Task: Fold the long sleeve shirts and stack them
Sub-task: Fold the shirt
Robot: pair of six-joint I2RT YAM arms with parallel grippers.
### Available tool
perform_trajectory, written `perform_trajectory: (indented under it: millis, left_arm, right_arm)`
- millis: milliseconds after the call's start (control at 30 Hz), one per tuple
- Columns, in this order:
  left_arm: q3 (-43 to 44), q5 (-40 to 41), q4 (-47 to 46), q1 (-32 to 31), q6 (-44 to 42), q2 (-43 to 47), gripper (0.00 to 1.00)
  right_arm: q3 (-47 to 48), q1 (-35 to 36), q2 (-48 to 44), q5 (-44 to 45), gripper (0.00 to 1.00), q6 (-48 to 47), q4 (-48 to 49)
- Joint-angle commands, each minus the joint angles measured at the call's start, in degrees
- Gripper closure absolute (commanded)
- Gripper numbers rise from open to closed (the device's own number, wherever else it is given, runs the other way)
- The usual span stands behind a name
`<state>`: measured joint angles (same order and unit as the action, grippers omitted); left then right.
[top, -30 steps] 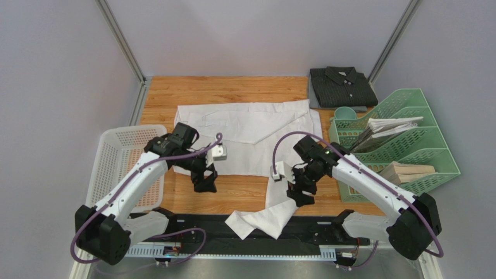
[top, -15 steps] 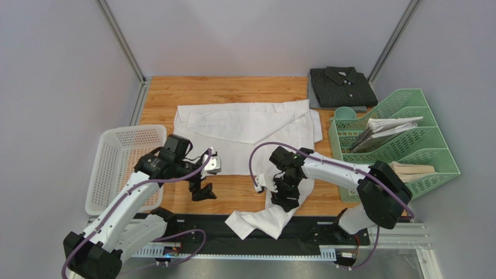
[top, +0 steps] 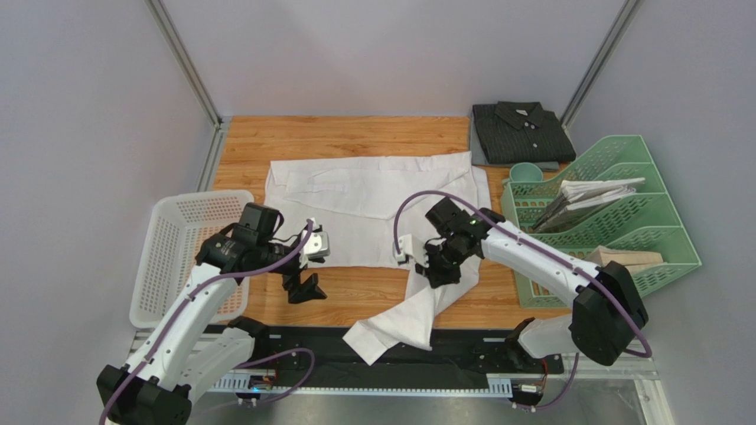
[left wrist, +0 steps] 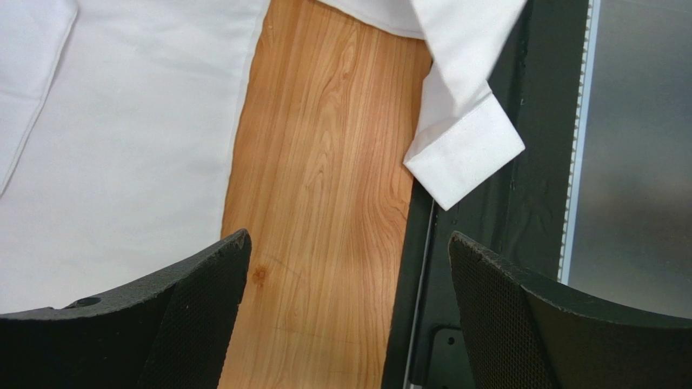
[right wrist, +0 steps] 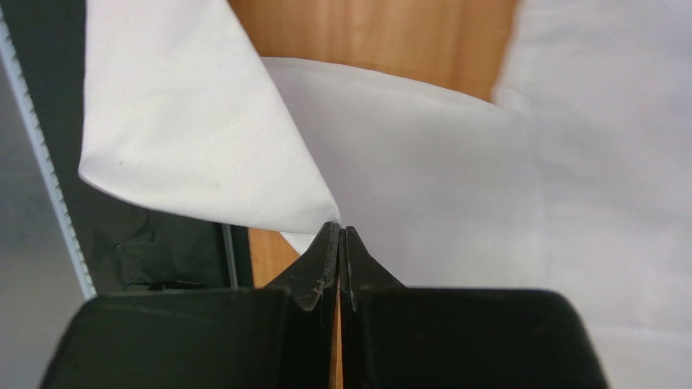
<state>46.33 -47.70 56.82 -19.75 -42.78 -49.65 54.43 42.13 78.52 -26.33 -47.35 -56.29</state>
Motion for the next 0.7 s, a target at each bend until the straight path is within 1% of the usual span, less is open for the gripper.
perform_trajectory:
  millis: [0, 67, 133, 167, 200, 233, 267, 333, 367, 433, 467, 533, 567, 633, 667]
  left_arm:
    - [1.5, -1.0, -3.1, -3.1, 0.0, -1.4, 0.08]
    - [-0.3, 0.9, -7.7, -5.6, 5.1, -1.5, 0.11]
    - [-1.5, 2.7, -15.6, -7.5, 9.2, -1.9, 0.14]
    - [-2.4, 5.1, -18.3, -9.8, 13.1, -2.9, 0.13]
    - [-2.6, 6.1, -21.5, -11.3, 13.9, -3.8, 0.13]
    - [-2.6, 7.3, -22.7, -12.8, 15.2, -4.7, 0.13]
    - [-2.1, 8.8, -23.3, -15.6, 16.8, -7.4, 0.12]
    - [-1.4, 9.0, -23.1, -17.2, 18.9, -10.4, 0.13]
    - [-0.6, 11.6, -23.1, -19.3, 20.4, -13.3, 0.14]
    - [-0.1, 12.6, -23.1, -20.9, 23.8, -16.0, 0.14]
    - [0.4, 14.9, -23.2, -23.1, 24.9, -18.1, 0.14]
    - [1.0, 17.3, -23.2, -25.5, 26.7, -19.8, 0.14]
    - [1.3, 21.5, -23.3, -28.5, 27.3, -21.0, 0.14]
    - [1.8, 24.0, -23.6, -30.7, 27.9, -22.5, 0.15]
    - [2.7, 26.5, -23.5, -32.4, 28.3, -24.6, 0.16]
  right_arm:
    - [4.4, -9.3, -3.3, 1.1, 1.0, 5.6, 5.3]
    - [3.9, -10.8, -4.2, 2.0, 1.0, 7.5, 7.9]
    - [2.2, -11.5, -5.0, 3.9, 1.0, 9.3, 10.3]
    - [1.3, -11.6, -6.3, 5.0, 1.0, 9.7, 11.4]
    - [0.3, -11.7, -7.1, 6.4, 1.0, 10.5, 12.7]
    - [-1.3, -11.7, -7.7, 9.2, 1.0, 10.7, 14.7]
    - [-1.9, -12.0, -8.2, 10.6, 1.0, 11.0, 15.5]
    - [-2.4, -13.1, -9.0, 12.3, 1.0, 11.4, 16.0]
    - [-2.4, -13.6, -9.1, 12.7, 1.0, 11.6, 15.9]
    - [-2.5, -14.3, -9.3, 13.1, 1.0, 12.0, 15.2]
    - [-2.9, -14.4, -9.4, 13.3, 1.0, 12.5, 15.2]
    - [-3.2, -15.1, -9.0, 13.9, 1.0, 13.9, 15.5]
    - [-3.4, -15.7, -8.7, 13.8, 1.0, 14.7, 15.5]
    - [-3.6, -17.4, -7.4, 13.3, 1.0, 15.9, 15.7]
    - [-3.8, -18.0, -6.9, 13.3, 1.0, 17.3, 15.8]
